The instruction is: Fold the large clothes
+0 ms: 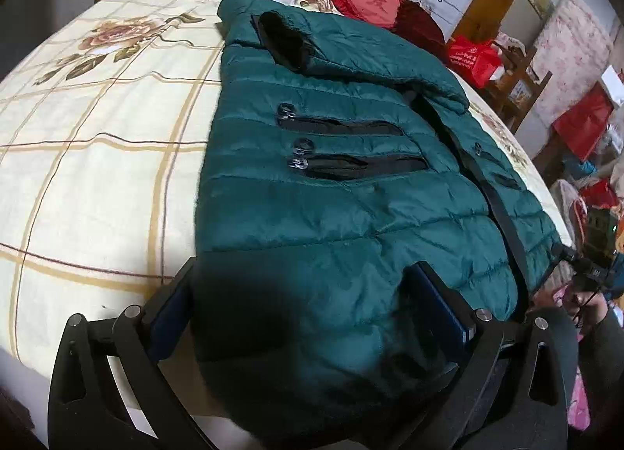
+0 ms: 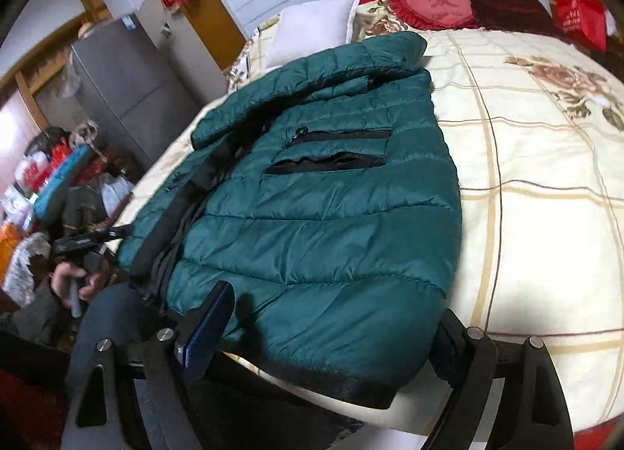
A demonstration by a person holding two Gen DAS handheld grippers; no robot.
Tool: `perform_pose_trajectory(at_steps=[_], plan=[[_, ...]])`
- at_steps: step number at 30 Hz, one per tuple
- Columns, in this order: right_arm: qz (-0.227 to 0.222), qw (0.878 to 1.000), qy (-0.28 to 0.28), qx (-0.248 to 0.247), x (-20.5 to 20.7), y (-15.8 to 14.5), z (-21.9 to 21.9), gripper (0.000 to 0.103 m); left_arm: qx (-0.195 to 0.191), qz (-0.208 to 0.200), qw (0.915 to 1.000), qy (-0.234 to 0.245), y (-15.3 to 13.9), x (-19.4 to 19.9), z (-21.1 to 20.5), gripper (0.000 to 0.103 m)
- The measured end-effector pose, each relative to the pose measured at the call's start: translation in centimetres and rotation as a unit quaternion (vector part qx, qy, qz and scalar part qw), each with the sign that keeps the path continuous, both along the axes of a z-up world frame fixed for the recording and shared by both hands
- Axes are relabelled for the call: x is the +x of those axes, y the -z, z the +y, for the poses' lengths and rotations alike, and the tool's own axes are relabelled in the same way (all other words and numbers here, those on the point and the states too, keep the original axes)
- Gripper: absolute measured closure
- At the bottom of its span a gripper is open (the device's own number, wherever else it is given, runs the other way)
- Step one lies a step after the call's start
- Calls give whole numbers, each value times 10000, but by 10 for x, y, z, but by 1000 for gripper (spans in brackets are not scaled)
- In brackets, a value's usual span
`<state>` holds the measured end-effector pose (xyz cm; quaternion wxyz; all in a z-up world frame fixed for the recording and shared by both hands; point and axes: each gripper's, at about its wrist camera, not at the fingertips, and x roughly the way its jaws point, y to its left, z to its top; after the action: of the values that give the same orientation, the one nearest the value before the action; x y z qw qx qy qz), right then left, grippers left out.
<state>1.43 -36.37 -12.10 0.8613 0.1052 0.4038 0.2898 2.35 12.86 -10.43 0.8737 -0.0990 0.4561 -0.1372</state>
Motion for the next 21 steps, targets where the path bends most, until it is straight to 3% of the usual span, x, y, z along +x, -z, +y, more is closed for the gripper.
perform_pose_trajectory(at_steps=[3, 6, 10, 15, 18, 21], plan=[[-37, 9998, 47, 183, 6, 1, -1, 15, 127, -247, 9996, 92, 2, -9, -6, 1], [-110, 9998, 110, 124, 14, 1, 2, 15, -89, -401, 9992, 29, 3, -14, 3, 1], [-100, 9998, 106, 149, 19, 1, 3, 15, -117, -258, 9996, 64, 2, -19, 5, 1], [-10, 9981, -444, 436, 12, 2, 0, 17, -71, -229, 9995, 204, 2, -13, 0, 1], [23, 9974, -283, 656, 21, 4, -3, 18, -167, -145, 9996, 154, 1, 2, -4, 1], [-28, 9981, -199, 579, 26, 4, 3, 18, -440, -58, 9988, 198, -1, 0, -6, 1]])
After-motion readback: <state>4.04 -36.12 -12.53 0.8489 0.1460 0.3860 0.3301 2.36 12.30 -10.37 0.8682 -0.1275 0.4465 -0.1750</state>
